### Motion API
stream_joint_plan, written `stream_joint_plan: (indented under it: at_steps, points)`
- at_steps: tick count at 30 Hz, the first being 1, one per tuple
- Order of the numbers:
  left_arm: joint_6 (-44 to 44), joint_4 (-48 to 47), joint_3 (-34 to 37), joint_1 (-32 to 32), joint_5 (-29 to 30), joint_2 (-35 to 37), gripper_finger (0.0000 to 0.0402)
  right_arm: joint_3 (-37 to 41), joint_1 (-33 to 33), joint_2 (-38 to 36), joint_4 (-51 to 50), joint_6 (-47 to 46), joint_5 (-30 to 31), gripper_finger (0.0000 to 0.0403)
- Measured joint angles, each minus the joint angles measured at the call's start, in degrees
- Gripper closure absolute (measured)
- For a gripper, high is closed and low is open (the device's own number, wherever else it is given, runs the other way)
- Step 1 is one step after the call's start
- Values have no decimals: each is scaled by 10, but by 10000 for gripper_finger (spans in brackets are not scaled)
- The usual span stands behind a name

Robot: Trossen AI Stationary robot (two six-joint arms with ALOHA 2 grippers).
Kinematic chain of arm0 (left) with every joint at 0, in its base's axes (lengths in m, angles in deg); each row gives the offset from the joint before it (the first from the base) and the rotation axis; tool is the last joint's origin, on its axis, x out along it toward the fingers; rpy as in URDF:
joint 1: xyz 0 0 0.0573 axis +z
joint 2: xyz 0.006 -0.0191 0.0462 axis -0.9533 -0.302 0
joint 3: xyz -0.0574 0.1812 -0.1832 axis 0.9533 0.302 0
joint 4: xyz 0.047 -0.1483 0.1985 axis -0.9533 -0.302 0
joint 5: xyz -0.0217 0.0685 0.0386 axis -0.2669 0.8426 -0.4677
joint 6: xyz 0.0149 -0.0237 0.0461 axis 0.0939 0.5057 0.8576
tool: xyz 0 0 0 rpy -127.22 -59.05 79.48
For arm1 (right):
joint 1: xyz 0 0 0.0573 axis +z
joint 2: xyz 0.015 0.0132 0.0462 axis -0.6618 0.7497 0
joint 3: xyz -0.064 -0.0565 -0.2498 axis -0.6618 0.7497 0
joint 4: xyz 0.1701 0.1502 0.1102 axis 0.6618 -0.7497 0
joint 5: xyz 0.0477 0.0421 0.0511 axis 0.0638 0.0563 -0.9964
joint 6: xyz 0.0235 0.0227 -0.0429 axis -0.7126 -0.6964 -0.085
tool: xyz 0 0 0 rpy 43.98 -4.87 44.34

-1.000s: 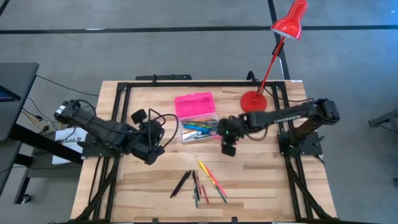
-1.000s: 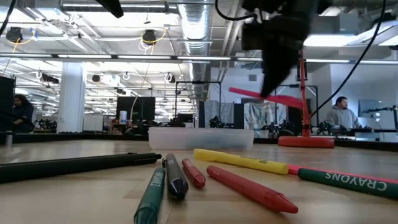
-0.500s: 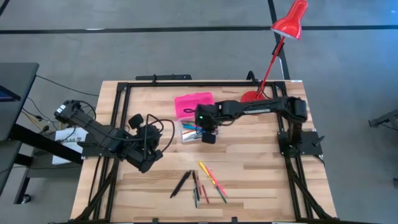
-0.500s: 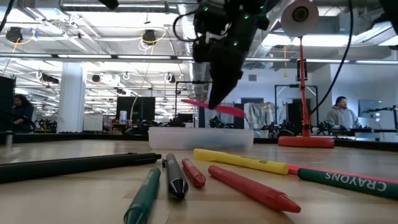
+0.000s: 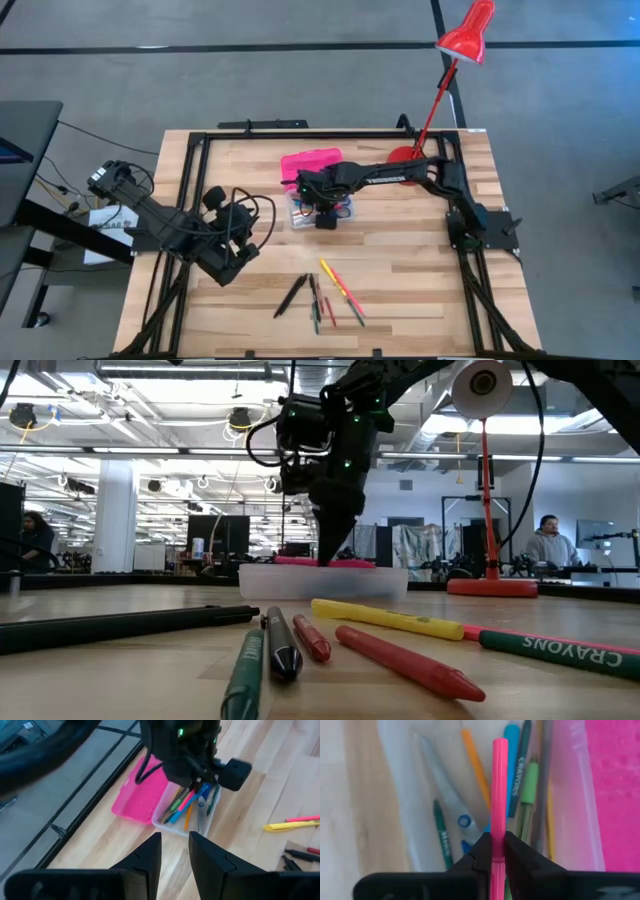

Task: Pick & place school supplies into a supply box
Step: Put the pink pen into the pink supply box, then put the black pen into the pink supply box

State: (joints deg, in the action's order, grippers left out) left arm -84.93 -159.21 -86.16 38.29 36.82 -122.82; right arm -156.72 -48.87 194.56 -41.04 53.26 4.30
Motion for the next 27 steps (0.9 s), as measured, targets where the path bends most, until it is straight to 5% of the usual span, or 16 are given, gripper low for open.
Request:
stream_joint_plan:
  at_steps: [11,27]
  points:
    - [-1,-9,0,0,21,0,309,-31,-14,0,-1,5,4,383]
    - [-20,-8,0,0,8,0,309,-30,-28,-14,-26,-20,-19,279]
